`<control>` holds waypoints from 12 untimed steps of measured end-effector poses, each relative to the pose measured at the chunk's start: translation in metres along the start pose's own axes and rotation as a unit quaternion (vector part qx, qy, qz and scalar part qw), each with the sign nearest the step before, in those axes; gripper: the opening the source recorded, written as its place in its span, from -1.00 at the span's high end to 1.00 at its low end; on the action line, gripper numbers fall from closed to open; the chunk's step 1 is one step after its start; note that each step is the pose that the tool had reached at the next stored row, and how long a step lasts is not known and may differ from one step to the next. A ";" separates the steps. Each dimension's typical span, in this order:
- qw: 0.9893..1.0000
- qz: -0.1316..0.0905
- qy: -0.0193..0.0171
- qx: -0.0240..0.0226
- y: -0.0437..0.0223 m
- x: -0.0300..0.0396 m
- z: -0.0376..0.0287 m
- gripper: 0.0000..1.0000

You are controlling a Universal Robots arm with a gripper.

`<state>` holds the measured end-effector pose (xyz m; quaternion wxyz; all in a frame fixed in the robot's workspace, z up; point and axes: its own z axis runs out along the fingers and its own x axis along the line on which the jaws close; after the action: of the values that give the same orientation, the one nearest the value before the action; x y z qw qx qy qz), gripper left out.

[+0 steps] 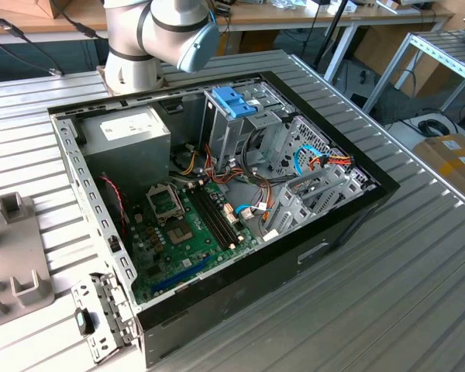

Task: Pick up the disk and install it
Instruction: 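Pick up the disk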

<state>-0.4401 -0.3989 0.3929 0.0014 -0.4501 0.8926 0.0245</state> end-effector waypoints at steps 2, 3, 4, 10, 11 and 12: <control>1.000 -0.004 0.000 0.000 0.0000 0.0000 0.0000 0.79; 1.000 -0.005 0.000 0.000 0.0000 0.0000 0.0000 0.79; 1.000 -0.007 0.000 0.000 0.0000 0.0000 0.0000 0.79; 1.000 -0.019 0.001 0.000 0.0000 0.0000 0.0000 0.79; 1.000 -0.021 0.001 0.000 0.0000 0.0000 0.0000 0.79; 1.000 -0.022 0.001 -0.001 0.0000 0.0000 0.0000 0.79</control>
<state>-0.4401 -0.3990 0.3929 0.0009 -0.4698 0.8824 0.0245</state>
